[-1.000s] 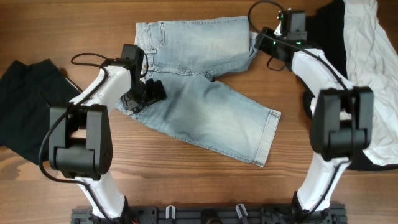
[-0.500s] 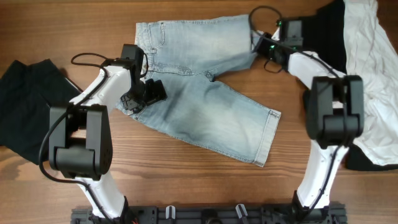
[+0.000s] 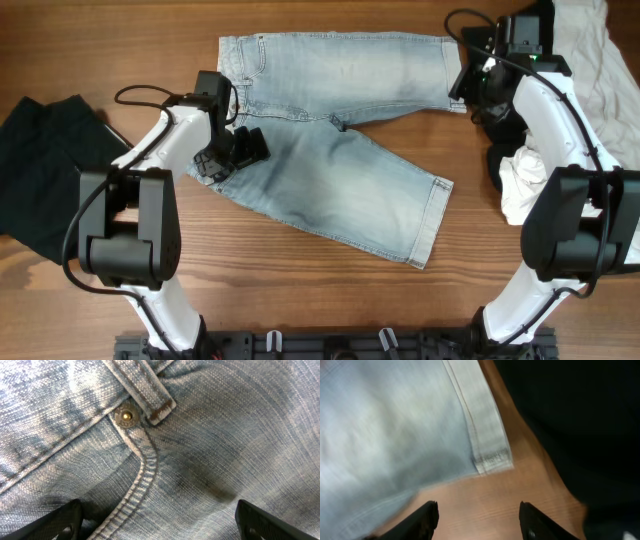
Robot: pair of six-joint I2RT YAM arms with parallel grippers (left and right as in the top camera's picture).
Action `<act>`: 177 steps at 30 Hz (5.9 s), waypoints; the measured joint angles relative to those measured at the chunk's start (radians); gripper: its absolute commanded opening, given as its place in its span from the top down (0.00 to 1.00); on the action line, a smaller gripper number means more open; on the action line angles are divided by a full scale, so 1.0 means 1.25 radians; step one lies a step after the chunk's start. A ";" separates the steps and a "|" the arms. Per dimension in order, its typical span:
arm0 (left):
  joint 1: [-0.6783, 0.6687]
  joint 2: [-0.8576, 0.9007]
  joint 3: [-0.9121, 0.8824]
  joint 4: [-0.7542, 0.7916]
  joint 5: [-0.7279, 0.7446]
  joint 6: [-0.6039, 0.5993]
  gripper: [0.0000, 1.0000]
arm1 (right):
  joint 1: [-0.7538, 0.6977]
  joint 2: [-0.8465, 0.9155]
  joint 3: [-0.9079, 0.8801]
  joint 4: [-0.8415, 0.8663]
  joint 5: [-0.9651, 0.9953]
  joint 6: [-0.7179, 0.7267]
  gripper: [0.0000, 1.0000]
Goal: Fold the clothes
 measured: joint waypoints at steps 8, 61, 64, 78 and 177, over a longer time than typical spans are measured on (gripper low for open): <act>0.006 -0.002 0.003 0.002 0.007 0.002 0.00 | 0.002 0.000 -0.001 -0.260 -0.086 -0.091 0.41; 0.151 -0.153 -0.228 -0.013 -0.068 -0.040 0.96 | 0.240 -0.435 -0.729 -0.032 -0.172 0.684 0.37; 0.151 -0.153 -0.228 -0.025 -0.069 -0.040 0.96 | 0.240 -0.435 -0.729 -0.021 -0.107 0.695 0.48; 0.151 -0.197 -0.237 -0.107 -0.039 -0.040 0.96 | 0.240 -0.435 -0.725 -0.053 -0.039 0.629 0.96; 0.135 -0.169 -0.224 0.058 -0.053 -0.203 0.78 | 0.058 -0.187 -0.224 0.120 0.024 -0.035 0.41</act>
